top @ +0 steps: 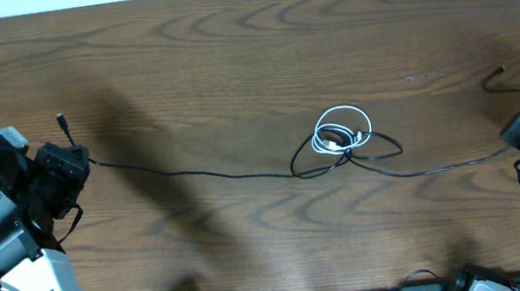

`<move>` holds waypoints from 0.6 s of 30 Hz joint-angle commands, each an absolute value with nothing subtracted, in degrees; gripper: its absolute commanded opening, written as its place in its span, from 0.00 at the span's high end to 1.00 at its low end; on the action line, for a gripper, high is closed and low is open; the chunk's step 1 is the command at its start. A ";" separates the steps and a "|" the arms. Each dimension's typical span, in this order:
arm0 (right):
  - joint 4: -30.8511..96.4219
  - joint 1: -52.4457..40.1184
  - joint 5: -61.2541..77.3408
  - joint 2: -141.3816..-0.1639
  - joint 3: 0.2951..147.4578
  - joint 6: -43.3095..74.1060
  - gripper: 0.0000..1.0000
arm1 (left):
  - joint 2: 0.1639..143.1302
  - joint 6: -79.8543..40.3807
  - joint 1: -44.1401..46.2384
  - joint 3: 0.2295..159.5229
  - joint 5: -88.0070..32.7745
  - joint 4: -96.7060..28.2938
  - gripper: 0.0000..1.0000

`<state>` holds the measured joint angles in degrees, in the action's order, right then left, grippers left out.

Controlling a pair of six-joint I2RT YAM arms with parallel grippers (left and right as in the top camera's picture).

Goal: Untangle cables

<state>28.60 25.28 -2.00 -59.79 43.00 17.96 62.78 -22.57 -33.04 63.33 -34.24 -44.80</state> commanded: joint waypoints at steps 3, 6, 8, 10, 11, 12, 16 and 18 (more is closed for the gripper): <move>29.54 24.88 15.27 -61.89 42.96 18.55 0.92 | 63.75 -23.03 -28.77 63.22 -35.59 -44.25 0.92; 29.56 24.53 21.32 -62.54 42.96 17.04 0.85 | 64.88 -22.98 -25.69 63.22 -35.57 -44.25 0.92; 29.65 24.47 23.03 -62.61 42.96 17.08 0.81 | 65.82 -22.79 -23.51 63.22 -35.57 -44.25 0.84; 29.65 24.32 23.42 -62.59 42.96 17.08 0.78 | 67.05 -22.55 -21.12 63.22 -35.55 -44.25 0.71; 29.65 24.32 23.59 -62.59 42.96 17.08 0.75 | 67.72 -22.57 -19.94 63.22 -35.55 -44.25 0.66; 29.78 24.32 23.86 -62.59 42.96 17.08 0.73 | 68.38 -22.55 -18.76 63.22 -35.55 -44.25 0.60; 30.13 23.90 25.28 -62.61 42.96 17.06 0.66 | 71.88 -22.57 -12.84 63.22 -35.55 -44.03 0.47; 30.59 23.16 25.26 -62.61 42.96 16.64 0.63 | 73.52 -22.57 -9.85 63.22 -35.57 -43.77 0.45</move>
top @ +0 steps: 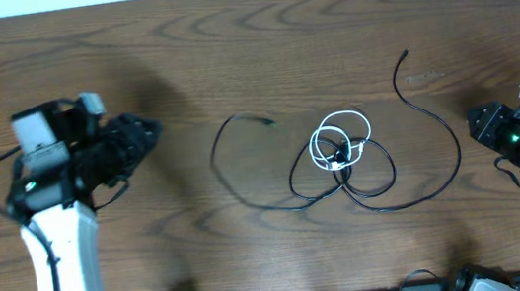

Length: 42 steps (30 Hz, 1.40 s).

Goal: Untangle cables

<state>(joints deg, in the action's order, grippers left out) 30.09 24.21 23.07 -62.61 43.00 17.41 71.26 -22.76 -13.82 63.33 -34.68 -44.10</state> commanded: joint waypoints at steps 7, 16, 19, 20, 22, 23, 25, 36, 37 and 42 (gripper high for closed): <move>32.86 16.47 25.02 -64.45 42.96 10.72 0.53 | 81.60 -22.50 5.15 63.22 -35.55 -40.53 0.44; 34.06 8.23 24.77 -70.78 42.96 9.98 0.53 | 91.33 -22.39 19.55 63.22 -35.55 -35.68 0.44; 34.24 5.82 24.80 -72.58 42.96 10.00 0.53 | 94.21 -22.39 22.76 63.22 -35.46 -33.63 0.44; 34.22 4.89 24.80 -73.19 42.96 10.00 0.53 | 95.04 -22.41 23.53 63.22 -35.35 -33.08 0.43; 34.02 3.03 24.73 -74.19 42.96 9.98 0.53 | 97.10 -22.44 25.12 63.22 -35.38 -31.92 0.44; 33.56 1.87 24.43 -74.85 42.96 9.98 0.53 | 98.13 -22.44 25.78 63.22 -35.38 -31.51 0.44; 31.81 0.12 22.68 -76.03 42.96 9.98 0.53 | 100.18 -22.41 26.98 63.22 -35.35 -31.00 0.44; 12.97 -6.15 19.53 -84.71 42.96 -0.30 0.41 | 107.04 -22.41 29.23 63.22 -30.96 -30.96 0.44; 11.35 -6.44 19.42 -86.08 42.96 -0.32 0.41 | 107.09 -22.39 29.23 63.22 -28.97 -30.96 0.43; 7.51 -6.59 19.46 -90.26 42.96 -0.32 0.41 | 107.09 -22.37 29.23 63.22 -24.56 -30.94 0.43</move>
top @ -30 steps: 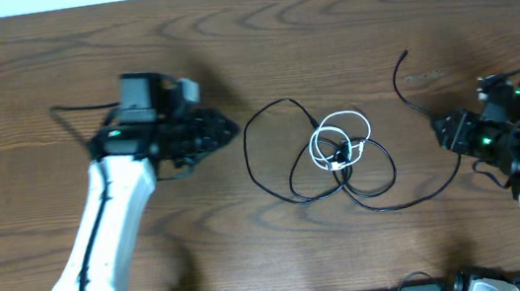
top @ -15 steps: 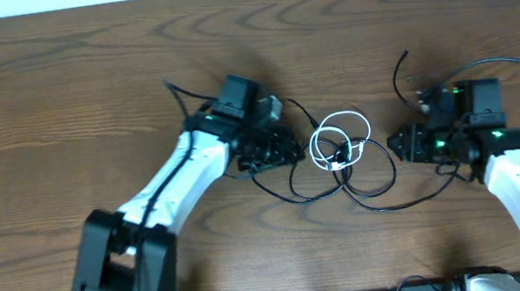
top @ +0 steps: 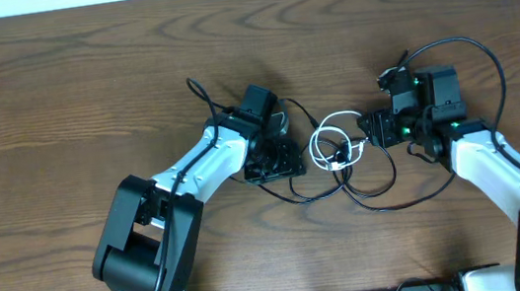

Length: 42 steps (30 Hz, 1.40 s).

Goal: Untangle cables

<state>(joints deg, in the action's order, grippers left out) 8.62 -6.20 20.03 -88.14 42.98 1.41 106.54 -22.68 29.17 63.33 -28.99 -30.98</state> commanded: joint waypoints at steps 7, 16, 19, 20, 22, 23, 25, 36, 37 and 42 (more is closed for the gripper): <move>5.89 -7.33 19.66 -94.54 42.96 -0.30 0.46 | 107.09 -22.37 29.63 63.20 -24.51 -30.74 0.43; 4.03 -8.47 19.62 -98.24 42.96 0.16 0.78 | 107.11 -22.37 30.37 63.20 -23.66 -29.41 0.43; 3.92 -8.47 20.29 -98.04 42.98 1.39 0.99 | 107.11 -22.39 30.70 63.20 -23.27 -29.23 0.43; 3.92 -8.47 22.83 -97.69 42.98 1.67 0.99 | 107.11 -22.39 30.85 63.20 -23.27 -29.19 0.43; 3.99 -8.47 27.33 -96.73 43.16 1.67 0.99 | 107.11 -22.39 31.11 63.20 -23.27 -29.06 0.43; 4.01 -8.45 31.18 -95.46 43.46 1.67 0.99 | 107.11 -22.39 31.42 63.20 -23.24 -28.88 0.42; 4.05 -8.34 35.94 -92.68 44.14 1.69 0.99 | 107.13 -22.39 31.77 63.16 -23.24 -28.56 0.42; 0.54 -8.29 40.86 -68.75 45.80 4.19 0.99 | 107.18 -22.39 32.88 63.00 -21.32 -27.94 0.44; -0.19 -8.29 40.84 -67.00 45.80 5.06 0.99 | 107.18 -22.39 32.86 63.00 -21.32 -27.94 0.56; -2.42 -8.29 39.70 -60.31 45.80 7.27 0.99 | 107.18 -22.39 32.86 63.00 -21.32 -28.01 0.92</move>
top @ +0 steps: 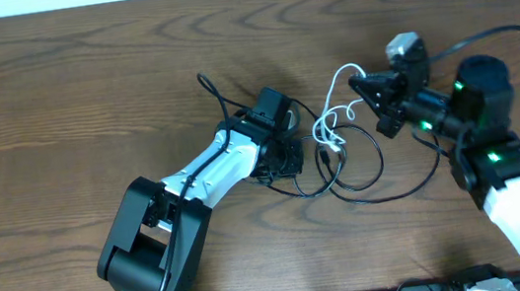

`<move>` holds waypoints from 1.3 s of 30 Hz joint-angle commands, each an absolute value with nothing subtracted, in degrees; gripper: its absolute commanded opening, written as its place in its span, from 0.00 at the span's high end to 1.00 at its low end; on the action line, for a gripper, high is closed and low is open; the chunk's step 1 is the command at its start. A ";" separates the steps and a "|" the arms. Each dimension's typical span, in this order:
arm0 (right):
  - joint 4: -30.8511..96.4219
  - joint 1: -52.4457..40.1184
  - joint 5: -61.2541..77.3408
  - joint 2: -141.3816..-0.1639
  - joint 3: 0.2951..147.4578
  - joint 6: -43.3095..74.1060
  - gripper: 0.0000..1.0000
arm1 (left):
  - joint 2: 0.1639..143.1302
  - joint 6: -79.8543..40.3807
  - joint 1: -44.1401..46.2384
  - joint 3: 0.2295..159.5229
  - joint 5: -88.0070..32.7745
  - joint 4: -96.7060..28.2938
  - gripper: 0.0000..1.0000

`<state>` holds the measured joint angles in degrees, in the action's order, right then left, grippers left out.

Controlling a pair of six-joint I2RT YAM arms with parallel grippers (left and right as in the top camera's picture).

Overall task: Untangle cables
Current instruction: 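Grasp the white cable with the right gripper and pull it rightward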

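A thin white cable [334, 116] and a longer black cable [375, 191] lie tangled at the table's middle. My right gripper [364, 89] is shut on the white cable's upper end, which is lifted and drawn toward the back right; its lower coils still sit in the black loops. My left gripper [285, 158] is pressed down on the black cable just left of the knot, and its fingers are mostly hidden under the wrist. One black end [202, 78] curls off to the back left, and a wide black arc passes behind the right arm.
The dark wooden table [82, 68] runs to a pale edge at the back. A black rail with green parts lies along the front edge. Both arms reach in over the front half.
My right gripper has moved back and to the right with the white cable, stretching its round coil into a long strand. The left gripper has stayed on the black cable beside the knot.
Both grippers were first at the table's far sides with the black cable stretched straight through the white coil. Then they were nearer the middle, and the black cable lay slack in loops. Later both were at the knot, and now the white cable is lifted out of it.
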<state>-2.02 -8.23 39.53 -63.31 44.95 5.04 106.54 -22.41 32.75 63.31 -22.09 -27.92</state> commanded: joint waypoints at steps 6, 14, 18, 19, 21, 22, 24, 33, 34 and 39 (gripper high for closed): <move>-2.68 -8.23 32.21 -55.31 45.80 7.27 0.99 | 107.18 -22.39 32.82 63.00 -20.56 -29.21 0.92; -7.05 -8.21 19.77 -52.42 45.80 7.25 0.99 | 107.18 -22.37 32.82 63.00 -19.81 -30.35 0.92; -12.32 -7.62 13.26 -51.94 45.80 7.22 0.99 | 107.18 -22.37 32.82 63.00 -19.79 -31.00 0.93; -14.04 -7.31 12.64 -51.90 45.80 7.25 0.99 | 107.18 -22.39 32.82 63.00 -19.81 -31.18 0.93; -17.58 -6.61 11.90 -51.83 45.80 7.25 0.99 | 107.18 -22.37 32.82 63.00 -19.81 -31.44 0.93; -19.42 -6.17 11.90 -51.86 45.80 7.25 0.99 | 107.18 -22.37 32.82 63.00 -19.79 -31.68 0.93; -22.83 -5.19 11.68 -51.86 45.80 7.25 0.99 | 107.18 -22.37 32.82 63.00 -19.77 -32.34 0.93; -17.23 -0.08 -8.60 -51.03 45.80 8.23 0.99 | 106.89 -22.83 29.36 63.00 -9.45 -39.68 0.93; -14.98 0.51 -10.55 -51.00 45.80 8.58 0.99 | 106.72 -22.81 28.36 63.00 -8.62 -40.45 0.93; 1.67 3.62 -15.03 -51.11 45.80 8.78 0.99 | 104.88 -22.57 22.46 63.00 -7.44 -42.87 0.93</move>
